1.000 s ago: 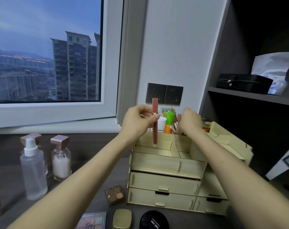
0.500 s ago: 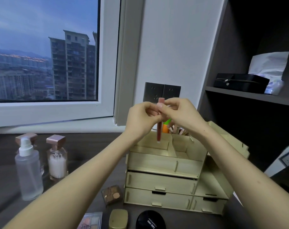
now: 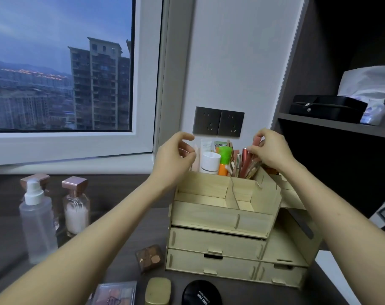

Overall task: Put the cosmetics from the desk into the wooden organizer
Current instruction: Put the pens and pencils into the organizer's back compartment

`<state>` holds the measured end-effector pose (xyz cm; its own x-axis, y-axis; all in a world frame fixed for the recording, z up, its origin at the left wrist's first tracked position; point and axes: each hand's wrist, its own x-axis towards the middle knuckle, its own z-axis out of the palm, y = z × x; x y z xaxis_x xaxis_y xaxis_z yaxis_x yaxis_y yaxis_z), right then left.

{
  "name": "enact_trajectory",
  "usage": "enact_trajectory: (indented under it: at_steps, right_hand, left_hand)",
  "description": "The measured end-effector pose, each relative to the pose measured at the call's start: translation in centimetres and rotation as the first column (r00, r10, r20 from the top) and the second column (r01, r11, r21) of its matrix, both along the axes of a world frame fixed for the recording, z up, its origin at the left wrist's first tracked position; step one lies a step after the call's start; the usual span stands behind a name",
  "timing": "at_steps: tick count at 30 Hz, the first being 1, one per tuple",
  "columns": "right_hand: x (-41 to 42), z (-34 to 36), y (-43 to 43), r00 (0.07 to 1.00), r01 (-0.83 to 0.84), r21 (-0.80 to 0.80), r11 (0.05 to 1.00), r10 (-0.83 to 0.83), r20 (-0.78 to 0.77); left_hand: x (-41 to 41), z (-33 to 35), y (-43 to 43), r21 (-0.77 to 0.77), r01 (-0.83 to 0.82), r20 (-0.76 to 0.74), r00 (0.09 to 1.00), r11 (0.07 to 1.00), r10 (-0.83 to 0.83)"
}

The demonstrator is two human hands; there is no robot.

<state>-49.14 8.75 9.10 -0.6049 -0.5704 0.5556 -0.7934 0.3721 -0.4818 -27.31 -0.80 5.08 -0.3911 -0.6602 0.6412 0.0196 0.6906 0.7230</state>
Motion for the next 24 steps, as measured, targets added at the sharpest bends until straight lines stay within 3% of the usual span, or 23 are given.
enact_trajectory:
  at_steps: [5,10,12,15,17,20,24]
  right_hand:
    - [0.6,0.3,-0.9,0.968,0.152,0.204,0.967,-0.104,-0.227]
    - [0.9,0.1,-1.4,0.926,0.293,0.449,0.844,-0.134,-0.352]
    - [1.2,-0.5,-1.2,0.922,0.304,0.454,0.837,-0.139,-0.362]
    - [3.3,-0.7,-0.5,0.808,0.418,0.353,0.837,-0.164,-0.566]
    - [6.0,-0.9,0.1,0.783,0.345,0.224,0.912,-0.148,-0.604]
    - [11.2,-2.4,1.2,0.867,0.031,0.092,0.995,0.019,-0.498]
    - [19.0,-6.0,3.3,0.861,-0.322,0.199,0.925,0.374,-0.344]
  left_hand:
    - [1.7,-0.7,-1.0,-0.015,-0.03,0.091,0.995,0.999,0.031]
    - [3.4,-1.5,-1.4,-0.018,-0.046,0.159,0.986,0.999,0.049]
    - [4.1,-1.8,-1.5,-0.016,-0.058,0.183,0.981,0.998,0.059]
    - [5.4,-1.8,-1.4,-0.035,-0.078,0.236,0.968,0.996,0.084]
    - [6.5,-1.9,-1.3,-0.046,-0.093,0.271,0.957,0.995,0.102]
    - [8.6,-2.5,-0.8,-0.059,-0.092,0.322,0.941,0.994,0.106]
    - [12.3,-3.5,0.3,-0.051,-0.085,0.403,0.91,0.995,0.098]
